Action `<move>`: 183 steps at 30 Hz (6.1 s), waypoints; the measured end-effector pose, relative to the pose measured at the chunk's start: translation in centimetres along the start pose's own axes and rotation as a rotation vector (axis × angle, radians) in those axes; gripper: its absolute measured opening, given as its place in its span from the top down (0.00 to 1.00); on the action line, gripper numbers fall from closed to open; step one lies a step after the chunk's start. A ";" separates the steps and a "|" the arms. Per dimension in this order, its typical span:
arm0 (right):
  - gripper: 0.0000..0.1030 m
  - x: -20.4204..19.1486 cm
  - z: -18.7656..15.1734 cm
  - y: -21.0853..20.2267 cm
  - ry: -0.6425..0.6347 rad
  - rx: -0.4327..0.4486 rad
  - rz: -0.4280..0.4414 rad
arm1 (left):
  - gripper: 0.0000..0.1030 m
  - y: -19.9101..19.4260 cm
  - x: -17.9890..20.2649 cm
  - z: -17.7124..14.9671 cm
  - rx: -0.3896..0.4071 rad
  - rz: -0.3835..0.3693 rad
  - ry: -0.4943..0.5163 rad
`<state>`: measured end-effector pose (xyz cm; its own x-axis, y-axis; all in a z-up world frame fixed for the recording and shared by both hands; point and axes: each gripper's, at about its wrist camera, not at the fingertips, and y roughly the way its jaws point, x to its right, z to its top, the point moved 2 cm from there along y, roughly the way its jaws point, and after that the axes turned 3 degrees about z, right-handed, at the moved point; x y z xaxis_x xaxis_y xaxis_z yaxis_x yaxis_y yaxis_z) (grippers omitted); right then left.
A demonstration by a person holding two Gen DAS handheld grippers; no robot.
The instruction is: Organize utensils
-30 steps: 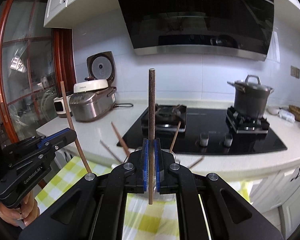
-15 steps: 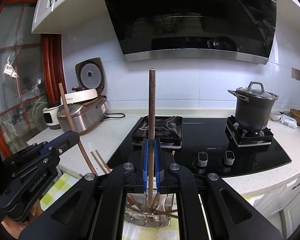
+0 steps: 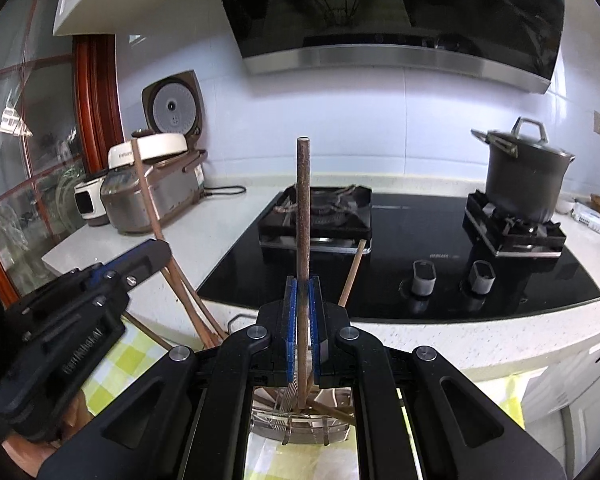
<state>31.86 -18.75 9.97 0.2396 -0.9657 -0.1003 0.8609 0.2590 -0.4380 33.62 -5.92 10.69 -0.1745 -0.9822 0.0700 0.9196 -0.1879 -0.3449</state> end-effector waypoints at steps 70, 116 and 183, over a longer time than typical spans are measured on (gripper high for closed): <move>0.18 -1.5 -13.2 -12.3 -0.008 0.056 -0.056 | 0.05 -16.0 -2.2 -11.3 0.036 0.083 -0.023; 0.18 -0.6 -11.4 -8.5 -0.024 0.030 -0.087 | 0.04 -10.6 -1.5 -11.8 0.023 0.158 0.011; 0.18 -1.7 -12.6 -8.2 -0.034 0.056 -0.159 | 0.04 -10.3 -2.1 -13.5 0.009 0.206 -0.004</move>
<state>18.68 -19.43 2.46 0.1125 -0.9936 -0.0028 0.9127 0.1045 -0.3950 19.78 -2.02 1.50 0.0194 -0.9998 0.0022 0.9388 0.0175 -0.3439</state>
